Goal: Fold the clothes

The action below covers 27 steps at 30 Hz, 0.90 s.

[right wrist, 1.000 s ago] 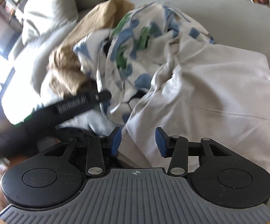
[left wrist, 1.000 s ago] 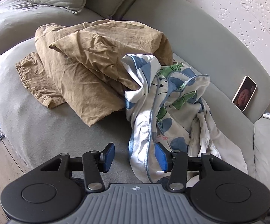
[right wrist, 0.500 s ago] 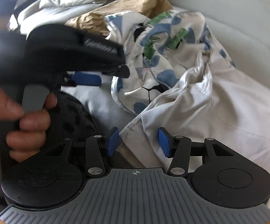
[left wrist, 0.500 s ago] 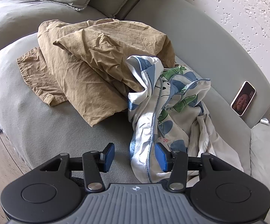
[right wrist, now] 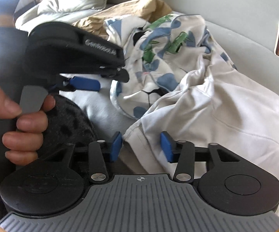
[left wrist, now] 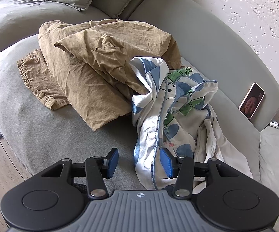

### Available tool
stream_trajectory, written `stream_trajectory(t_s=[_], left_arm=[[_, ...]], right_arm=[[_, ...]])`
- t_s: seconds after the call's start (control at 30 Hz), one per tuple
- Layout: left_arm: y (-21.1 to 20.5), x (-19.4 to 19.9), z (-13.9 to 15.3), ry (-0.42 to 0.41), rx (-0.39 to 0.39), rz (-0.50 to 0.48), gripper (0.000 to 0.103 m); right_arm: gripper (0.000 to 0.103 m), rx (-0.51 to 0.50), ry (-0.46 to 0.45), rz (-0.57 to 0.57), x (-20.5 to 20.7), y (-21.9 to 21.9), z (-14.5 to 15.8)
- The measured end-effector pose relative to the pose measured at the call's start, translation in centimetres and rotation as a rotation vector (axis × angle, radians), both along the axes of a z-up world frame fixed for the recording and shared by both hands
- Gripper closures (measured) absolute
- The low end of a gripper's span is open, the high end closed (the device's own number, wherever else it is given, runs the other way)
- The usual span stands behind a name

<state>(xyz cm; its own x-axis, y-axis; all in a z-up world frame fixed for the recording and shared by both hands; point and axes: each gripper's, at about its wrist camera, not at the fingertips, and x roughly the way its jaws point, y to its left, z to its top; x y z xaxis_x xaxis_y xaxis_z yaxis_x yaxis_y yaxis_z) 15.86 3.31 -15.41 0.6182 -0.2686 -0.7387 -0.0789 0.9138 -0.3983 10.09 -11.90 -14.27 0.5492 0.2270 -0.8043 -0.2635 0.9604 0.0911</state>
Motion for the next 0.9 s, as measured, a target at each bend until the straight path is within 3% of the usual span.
stream_trajectory(t_s=[0.2, 0.33, 0.4, 0.53, 0.6, 0.77, 0.83, 0.87, 0.9], left_arm=[[0.0, -0.2, 0.0, -0.001, -0.001, 0.001, 0.057], [0.0, -0.3, 0.1, 0.000, 0.003, 0.001, 0.057], [0.0, -0.2, 0.1, 0.000, 0.003, 0.000, 0.057], [0.0, -0.2, 0.1, 0.002, 0.005, -0.001, 0.057], [-0.1, -0.2, 0.1, 0.003, 0.007, -0.002, 0.057], [-0.2, -0.1, 0.1, 0.003, 0.011, -0.003, 0.057], [-0.3, -0.2, 0.1, 0.003, 0.012, -0.003, 0.057], [-0.3, -0.2, 0.1, 0.004, 0.013, -0.004, 0.057], [-0.4, -0.1, 0.1, 0.004, 0.014, -0.004, 0.057]], right_arm=[[0.065, 0.162, 0.059, -0.100, 0.6, -2.8, 0.2], [0.066, 0.324, 0.134, -0.198, 1.2, -5.6, -0.3], [0.074, 0.386, 0.162, -0.238, 1.4, -6.6, -0.6], [0.077, 0.350, 0.133, -0.190, 1.1, -6.1, -0.6], [0.072, 0.307, 0.120, -0.134, 1.0, -5.0, -0.5], [0.071, 0.132, 0.018, -0.023, 0.0, -2.5, -0.2], [0.080, 0.078, -0.025, 0.021, -0.6, -1.5, -0.1], [0.094, 0.052, -0.046, 0.035, -0.9, -1.0, -0.1], [0.095, 0.028, -0.067, 0.048, -1.2, -0.7, 0.0]])
